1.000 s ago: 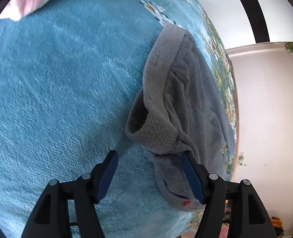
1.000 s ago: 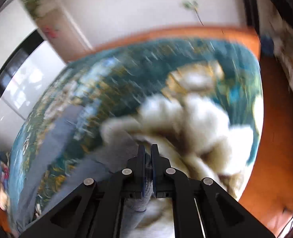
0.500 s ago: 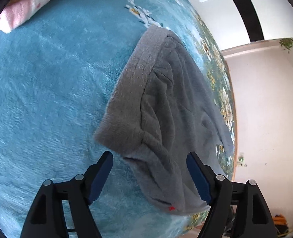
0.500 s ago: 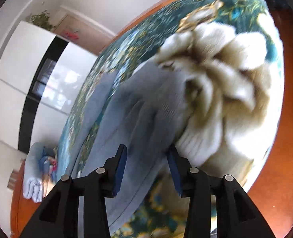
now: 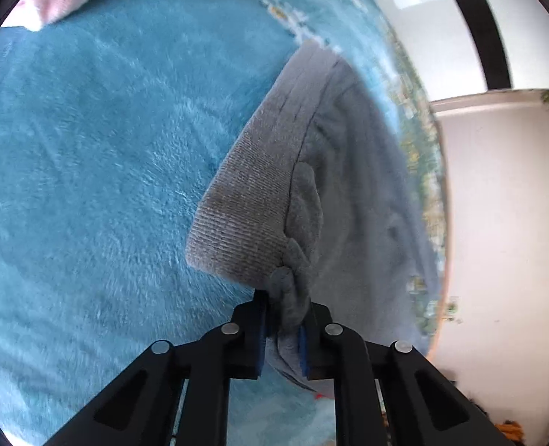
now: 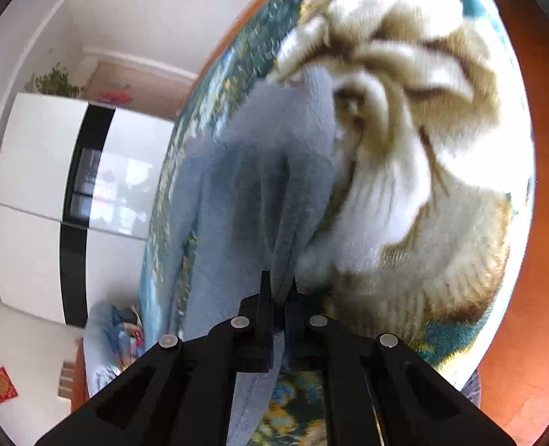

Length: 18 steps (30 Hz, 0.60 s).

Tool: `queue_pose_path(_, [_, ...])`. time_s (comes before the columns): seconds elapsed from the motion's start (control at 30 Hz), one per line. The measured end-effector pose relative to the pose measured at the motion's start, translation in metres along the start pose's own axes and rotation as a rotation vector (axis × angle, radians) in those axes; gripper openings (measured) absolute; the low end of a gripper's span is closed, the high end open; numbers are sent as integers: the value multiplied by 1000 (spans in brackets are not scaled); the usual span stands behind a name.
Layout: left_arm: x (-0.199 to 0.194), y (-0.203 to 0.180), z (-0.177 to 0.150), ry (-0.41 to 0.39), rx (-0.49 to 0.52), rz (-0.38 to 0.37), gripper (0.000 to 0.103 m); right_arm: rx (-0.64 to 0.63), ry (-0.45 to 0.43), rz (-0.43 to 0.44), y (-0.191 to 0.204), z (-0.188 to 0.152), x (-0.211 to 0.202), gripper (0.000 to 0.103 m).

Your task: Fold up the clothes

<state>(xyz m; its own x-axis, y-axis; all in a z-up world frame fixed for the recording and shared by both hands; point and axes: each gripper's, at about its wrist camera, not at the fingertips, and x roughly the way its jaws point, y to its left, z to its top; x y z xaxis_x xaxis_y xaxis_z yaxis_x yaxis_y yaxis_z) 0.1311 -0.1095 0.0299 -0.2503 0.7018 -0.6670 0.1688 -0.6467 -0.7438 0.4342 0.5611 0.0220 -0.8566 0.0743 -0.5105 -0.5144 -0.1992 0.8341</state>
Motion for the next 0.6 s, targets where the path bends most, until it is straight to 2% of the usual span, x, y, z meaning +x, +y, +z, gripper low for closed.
queue_pose_path(0.03, [-13, -6, -2, -10, 22, -45, 11, -10, -24, 46, 9, 0, -9, 3])
queue_pose_path(0.07, [-24, -13, -3, -30, 55, -57, 11, -38, -52, 102, 21, -1, -20, 3])
queue_pose_path(0.13, [-44, -27, -4, -77, 129, -58, 10, -103, -101, 161, 46, 0, -37, 3])
queue_pose_path(0.17, [-54, -34, -4, -101, 166, -58, 10, -120, -113, 162, 54, 2, -40, 3])
queue_pose_path(0.2, [-64, -41, -4, -124, 204, -58, 10, -127, -115, 152, 61, 5, -38, 3])
queue_pose_path(0.33, [-62, -46, 5, -172, 219, -18, 11, -145, -110, 104, 85, 16, -26, 3])
queue_pose_path(0.4, [-66, -52, 14, -205, 243, -31, 10, -171, -110, 70, 100, 25, -17, 3])
queue_pose_path(0.53, [-63, -80, 55, -380, 265, -42, 8, -241, -137, -4, 141, 45, 8, 3])
queue_pose_path(0.6, [-59, -88, 73, -407, 267, -58, 8, -265, -132, -30, 163, 61, 34, 3])
